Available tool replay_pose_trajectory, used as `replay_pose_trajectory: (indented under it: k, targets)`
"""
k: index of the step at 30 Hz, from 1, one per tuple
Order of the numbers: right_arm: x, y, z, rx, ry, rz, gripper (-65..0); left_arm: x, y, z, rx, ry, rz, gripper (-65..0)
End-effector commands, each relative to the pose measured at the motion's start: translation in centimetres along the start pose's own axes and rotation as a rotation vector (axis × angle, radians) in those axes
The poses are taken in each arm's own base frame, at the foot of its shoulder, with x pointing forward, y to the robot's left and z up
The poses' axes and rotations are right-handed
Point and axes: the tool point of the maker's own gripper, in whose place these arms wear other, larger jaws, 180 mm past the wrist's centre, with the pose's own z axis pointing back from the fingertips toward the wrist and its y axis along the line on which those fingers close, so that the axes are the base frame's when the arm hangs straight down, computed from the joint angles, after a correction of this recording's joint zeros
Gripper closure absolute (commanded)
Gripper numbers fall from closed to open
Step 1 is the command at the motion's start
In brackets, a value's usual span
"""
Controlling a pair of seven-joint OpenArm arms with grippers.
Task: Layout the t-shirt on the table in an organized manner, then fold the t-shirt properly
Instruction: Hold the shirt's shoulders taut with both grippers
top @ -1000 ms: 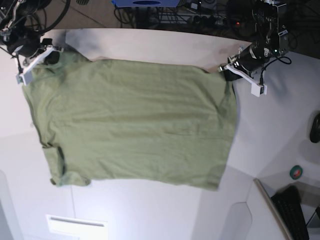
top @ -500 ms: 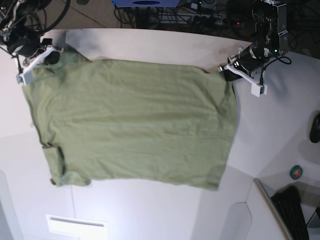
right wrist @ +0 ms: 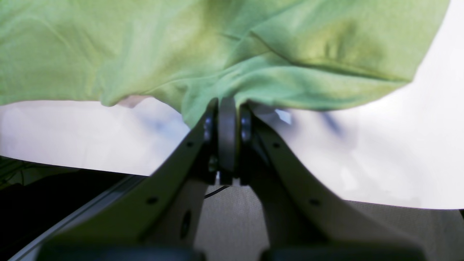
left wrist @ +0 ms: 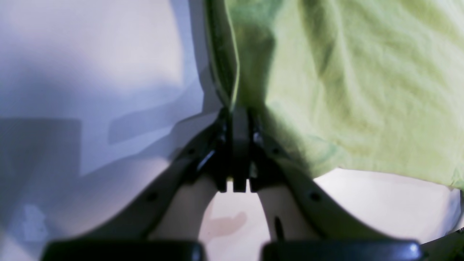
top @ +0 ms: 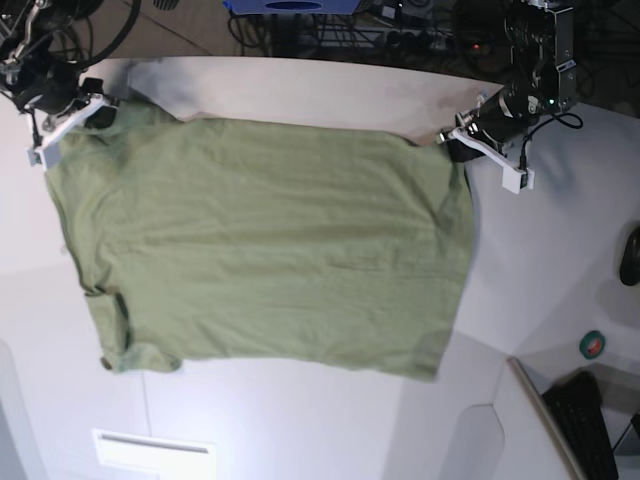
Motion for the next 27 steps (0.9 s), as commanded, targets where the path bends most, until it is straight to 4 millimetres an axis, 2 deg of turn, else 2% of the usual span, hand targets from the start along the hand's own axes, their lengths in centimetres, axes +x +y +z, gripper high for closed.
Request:
replay_pose_trajectory:
  k: [1, 15, 19, 22, 27]
  targets:
    - [0.9, -0.1, 0.4, 0.001, -0.034, 0.005, 0.0, 0.2, 0.3, 0.3, 0.011, 0.000, -0.007, 0.0]
    - [0.8, -0.1, 0.4, -0.001, -0.032, 0.002, 0.0, 0.3, 0.6, 0.5, 0.016, -0.001, -0.012, 0.0]
    - [0.7, -0.1, 0.4, -0.002, -0.029, 0.002, 0.0, 1.2, -0.2, 1.0, 0.002, -0.028, -0.035, 0.0]
    - [0.2, -0.3, 0.5, -0.006, -0.019, 0.000, 0.0, 1.9, -0.7, 1.3, -0.005, -0.049, -0.052, 0.0]
    - [-0.8, -0.6, 0.6, -0.011, 0.000, -0.006, 0.0, 1.8, -0.6, 1.3, -0.002, -0.046, -0.053, 0.0]
